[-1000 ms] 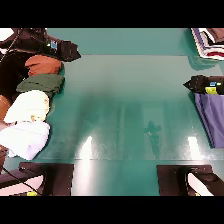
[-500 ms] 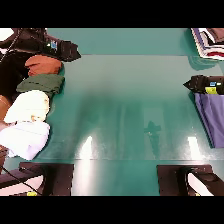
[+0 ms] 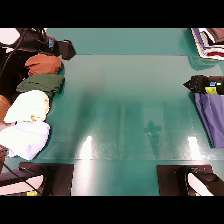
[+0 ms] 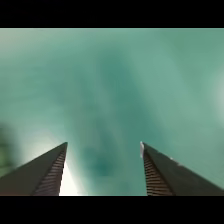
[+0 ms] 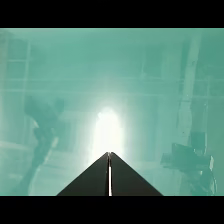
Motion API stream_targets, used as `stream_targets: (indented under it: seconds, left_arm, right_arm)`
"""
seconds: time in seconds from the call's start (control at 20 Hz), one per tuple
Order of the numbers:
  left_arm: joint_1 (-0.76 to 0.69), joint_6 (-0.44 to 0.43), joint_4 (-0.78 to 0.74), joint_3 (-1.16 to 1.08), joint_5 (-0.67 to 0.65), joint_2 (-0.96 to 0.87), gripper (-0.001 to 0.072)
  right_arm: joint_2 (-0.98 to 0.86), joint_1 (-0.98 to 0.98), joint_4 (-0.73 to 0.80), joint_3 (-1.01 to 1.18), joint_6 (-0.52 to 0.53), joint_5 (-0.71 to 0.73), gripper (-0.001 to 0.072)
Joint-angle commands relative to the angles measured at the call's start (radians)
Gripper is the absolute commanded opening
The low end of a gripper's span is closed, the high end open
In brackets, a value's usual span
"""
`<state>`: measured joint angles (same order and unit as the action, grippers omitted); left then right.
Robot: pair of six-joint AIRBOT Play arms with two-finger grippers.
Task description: Fold the shirts.
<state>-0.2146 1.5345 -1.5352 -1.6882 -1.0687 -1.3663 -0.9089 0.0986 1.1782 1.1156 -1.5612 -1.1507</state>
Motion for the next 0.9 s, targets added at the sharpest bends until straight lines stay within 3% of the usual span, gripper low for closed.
stream_targets:
  seconds: [0.0,0.45,0.7,0.75,0.8,0.85]
  left_arm:
    - [0.082,0.080,-0.263,0.001,0.092,-0.094,0.0550]
    - [0.314,0.100,-0.209,-0.010,0.435,-0.472,0.0550]
    - [0.362,0.100,-0.209,-0.014,0.486,-0.550,0.0547]
    - [0.362,0.099,-0.210,-0.015,0.492,-0.550,0.0416]
    - [0.362,0.096,-0.209,-0.020,0.491,-0.550,0.0182]
    - [0.359,0.096,-0.208,-0.031,0.481,-0.549,0.0035]
  right_arm:
    - [0.000,0.001,0.000,0.001,0.000,0.001,0.0022]
    - [0.001,0.006,-0.001,-0.002,0.000,0.042,0.0022]
    - [0.000,0.006,-0.001,-0.002,0.000,0.043,0.0021]
    - [0.000,0.006,-0.001,-0.002,0.000,0.045,0.0021]
    - [0.000,0.006,-0.001,-0.002,0.000,0.053,0.0021]
    - [0.001,0.006,-0.001,-0.002,-0.001,0.058,0.0021]
